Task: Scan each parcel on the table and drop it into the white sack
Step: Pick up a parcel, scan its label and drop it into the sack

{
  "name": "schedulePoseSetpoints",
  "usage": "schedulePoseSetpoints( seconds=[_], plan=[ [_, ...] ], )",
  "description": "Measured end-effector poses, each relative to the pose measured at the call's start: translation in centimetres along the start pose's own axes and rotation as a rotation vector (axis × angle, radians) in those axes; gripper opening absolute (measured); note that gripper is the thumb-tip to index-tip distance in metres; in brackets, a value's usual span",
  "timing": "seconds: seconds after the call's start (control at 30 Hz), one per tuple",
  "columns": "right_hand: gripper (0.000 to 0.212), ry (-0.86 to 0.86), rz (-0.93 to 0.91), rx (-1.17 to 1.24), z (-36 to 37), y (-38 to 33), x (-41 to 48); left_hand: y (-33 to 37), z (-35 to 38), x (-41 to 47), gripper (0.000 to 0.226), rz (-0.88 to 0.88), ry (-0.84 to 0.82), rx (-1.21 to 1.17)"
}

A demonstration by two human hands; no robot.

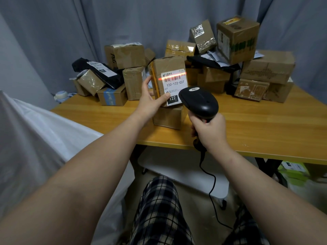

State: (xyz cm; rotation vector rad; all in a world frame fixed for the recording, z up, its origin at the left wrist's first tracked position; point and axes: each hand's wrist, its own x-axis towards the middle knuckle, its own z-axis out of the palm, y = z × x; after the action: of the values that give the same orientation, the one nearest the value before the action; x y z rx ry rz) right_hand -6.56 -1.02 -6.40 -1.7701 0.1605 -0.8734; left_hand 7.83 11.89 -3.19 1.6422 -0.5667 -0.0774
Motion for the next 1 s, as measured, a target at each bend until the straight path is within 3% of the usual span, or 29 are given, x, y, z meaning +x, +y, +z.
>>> schedulePoseSetpoints(
  seconds=[0.77,1.0],
  plan=[
    [0.036,0.02,-0.031,0.014,-0.3,0.2,-1.0,-0.4,0.0,-0.1,0.085,0.009,-0.008,-0.033],
    [0.027,0.028,-0.002,0.012,-0.4,0.8,-2.0,-0.3,0.2,-0.2,0.085,0.016,0.021,-0.046]
  ],
)
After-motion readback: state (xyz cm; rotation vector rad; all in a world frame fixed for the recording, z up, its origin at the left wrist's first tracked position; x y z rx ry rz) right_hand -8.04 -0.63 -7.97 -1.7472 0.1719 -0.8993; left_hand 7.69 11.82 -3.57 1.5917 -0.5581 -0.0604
